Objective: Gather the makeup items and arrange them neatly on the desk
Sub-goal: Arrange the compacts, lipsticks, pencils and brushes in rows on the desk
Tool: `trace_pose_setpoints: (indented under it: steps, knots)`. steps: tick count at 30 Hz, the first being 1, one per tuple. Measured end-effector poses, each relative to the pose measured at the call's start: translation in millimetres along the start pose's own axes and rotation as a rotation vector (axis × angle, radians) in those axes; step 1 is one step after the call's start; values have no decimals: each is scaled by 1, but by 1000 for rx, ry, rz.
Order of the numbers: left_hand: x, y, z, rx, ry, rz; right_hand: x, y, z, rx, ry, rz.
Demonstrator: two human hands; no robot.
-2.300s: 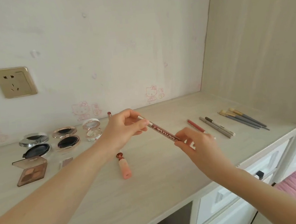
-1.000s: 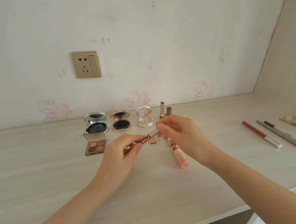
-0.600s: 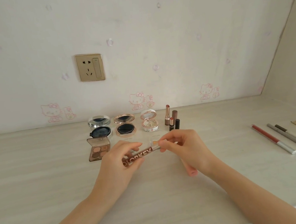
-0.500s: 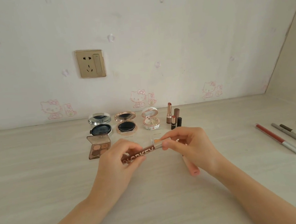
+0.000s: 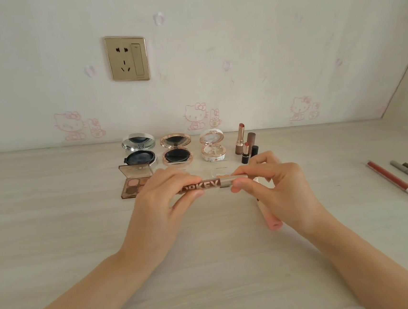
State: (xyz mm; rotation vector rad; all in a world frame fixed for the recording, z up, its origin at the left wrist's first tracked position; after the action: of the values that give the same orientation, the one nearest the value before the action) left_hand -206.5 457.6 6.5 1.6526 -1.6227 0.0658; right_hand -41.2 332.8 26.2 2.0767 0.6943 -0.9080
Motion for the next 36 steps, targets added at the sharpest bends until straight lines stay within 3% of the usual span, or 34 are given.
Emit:
trace_pose_setpoints:
  steps: [6,15,22,36]
  knots:
    - [-1,1,-1,-97,126,155,-2,2,-2,12,45,-39]
    - [-7,0,0,2,20,18,1,-2,0,-28,-65,1]
    - [-5,-3,2,-28,45,104,0,-2,-1,-6,18,84]
    - [-5,-3,2,-13,45,92,-10,-2,1,-58,-42,22]
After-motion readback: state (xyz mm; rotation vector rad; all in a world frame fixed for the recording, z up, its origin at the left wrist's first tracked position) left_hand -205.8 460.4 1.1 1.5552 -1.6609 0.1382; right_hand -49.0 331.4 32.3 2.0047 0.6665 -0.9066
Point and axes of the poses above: each hand's wrist, its own z-axis away from the middle knuckle, its own y-axis out of the back of the hand, x = y × z, the point moved 2 cm from there along -z, towards the middle knuckle, and after that the axes turned 8 degrees about y, right-handed, at the moved point
